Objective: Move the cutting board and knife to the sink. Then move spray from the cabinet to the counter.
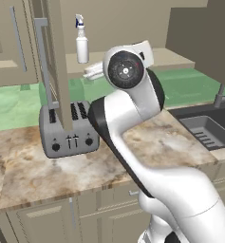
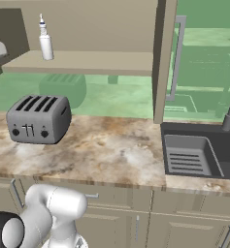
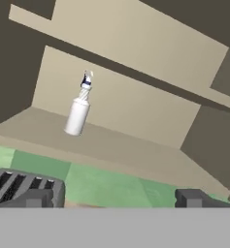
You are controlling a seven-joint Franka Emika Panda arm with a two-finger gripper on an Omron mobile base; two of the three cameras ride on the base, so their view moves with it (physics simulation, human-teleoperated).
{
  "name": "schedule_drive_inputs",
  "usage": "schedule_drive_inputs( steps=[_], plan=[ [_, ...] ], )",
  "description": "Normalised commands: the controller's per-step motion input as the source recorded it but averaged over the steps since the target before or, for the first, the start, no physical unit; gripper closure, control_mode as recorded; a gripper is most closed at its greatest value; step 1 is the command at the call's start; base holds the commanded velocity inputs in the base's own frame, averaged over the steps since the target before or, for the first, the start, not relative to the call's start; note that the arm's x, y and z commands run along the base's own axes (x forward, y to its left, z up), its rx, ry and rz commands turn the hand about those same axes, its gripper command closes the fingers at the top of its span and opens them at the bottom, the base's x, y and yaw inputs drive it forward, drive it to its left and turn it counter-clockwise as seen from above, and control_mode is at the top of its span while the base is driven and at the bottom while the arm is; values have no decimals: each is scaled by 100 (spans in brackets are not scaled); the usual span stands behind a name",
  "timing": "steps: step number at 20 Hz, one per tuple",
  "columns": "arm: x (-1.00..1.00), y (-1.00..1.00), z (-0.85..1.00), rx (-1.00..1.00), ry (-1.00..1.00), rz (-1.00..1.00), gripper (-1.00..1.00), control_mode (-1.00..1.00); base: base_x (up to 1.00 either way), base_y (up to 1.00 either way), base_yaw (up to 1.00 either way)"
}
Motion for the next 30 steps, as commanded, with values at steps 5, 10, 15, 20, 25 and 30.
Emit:
schedule_drive_inputs(
  steps=[5,10,15,20,25,30],
  plan=[
    [9,-37,-1,27,4,5,-100,-100,0,0,0],
    [28,-15,0,31,0,22,-100,-100,0,0,0],
    [30,0,0,6,-1,23,-100,-100,0,0,0],
    [32,-2,0,4,-4,20,-100,-100,0,0,0],
    [20,-5,-3,0,0,10,-100,-100,0,0,0],
    [26,-14,-2,0,0,2,-100,-100,0,0,0]
  ],
)
